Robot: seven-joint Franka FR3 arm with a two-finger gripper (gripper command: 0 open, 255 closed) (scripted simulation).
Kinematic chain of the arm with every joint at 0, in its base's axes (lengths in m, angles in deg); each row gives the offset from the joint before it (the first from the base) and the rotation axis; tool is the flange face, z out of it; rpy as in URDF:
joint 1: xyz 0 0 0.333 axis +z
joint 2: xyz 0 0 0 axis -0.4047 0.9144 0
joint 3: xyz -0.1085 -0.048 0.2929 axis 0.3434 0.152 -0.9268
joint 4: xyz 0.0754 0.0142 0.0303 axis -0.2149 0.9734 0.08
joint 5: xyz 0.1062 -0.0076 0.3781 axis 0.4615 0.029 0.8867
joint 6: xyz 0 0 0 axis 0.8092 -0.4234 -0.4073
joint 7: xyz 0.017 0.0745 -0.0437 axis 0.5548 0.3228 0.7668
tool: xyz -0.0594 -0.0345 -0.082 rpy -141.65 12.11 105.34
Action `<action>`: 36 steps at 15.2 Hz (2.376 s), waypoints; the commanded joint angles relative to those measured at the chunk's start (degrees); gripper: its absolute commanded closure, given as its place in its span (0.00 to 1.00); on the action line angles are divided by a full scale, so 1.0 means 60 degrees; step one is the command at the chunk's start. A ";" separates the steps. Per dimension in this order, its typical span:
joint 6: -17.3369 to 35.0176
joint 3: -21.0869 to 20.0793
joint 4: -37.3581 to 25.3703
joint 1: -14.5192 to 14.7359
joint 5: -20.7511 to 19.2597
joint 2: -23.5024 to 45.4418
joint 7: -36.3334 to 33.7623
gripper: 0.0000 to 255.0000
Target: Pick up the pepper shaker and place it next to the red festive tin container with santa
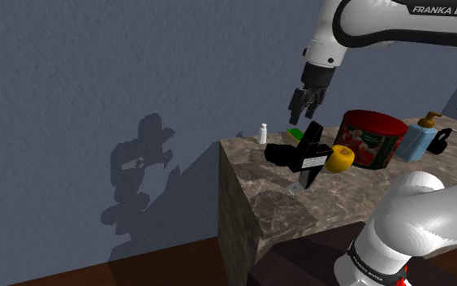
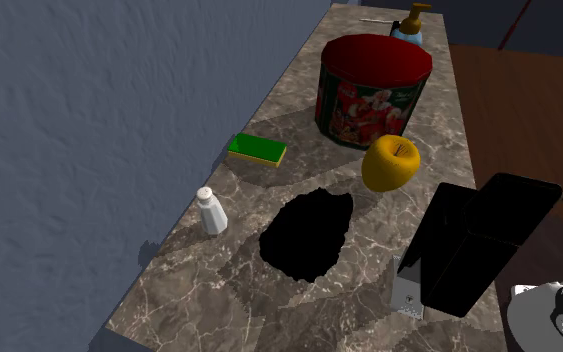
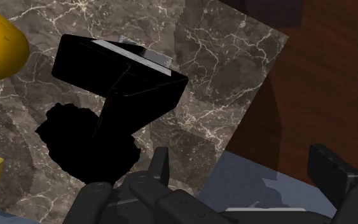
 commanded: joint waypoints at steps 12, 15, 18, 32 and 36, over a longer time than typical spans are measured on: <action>0.2478 0.1111 -0.0518 -0.0269 -0.0882 0.3116 0.1635 0.00; 0.3048 0.1386 -0.0922 -0.0317 -0.0987 0.4101 0.2058 0.00; 0.3548 0.1642 -0.1435 -0.0359 -0.1022 0.5122 0.2482 0.00; 0.4715 0.2286 -0.5317 -0.0903 -0.0369 1.0209 0.4452 0.00; 0.4623 0.2263 -0.6966 -0.1240 -0.0122 1.1761 0.4899 0.00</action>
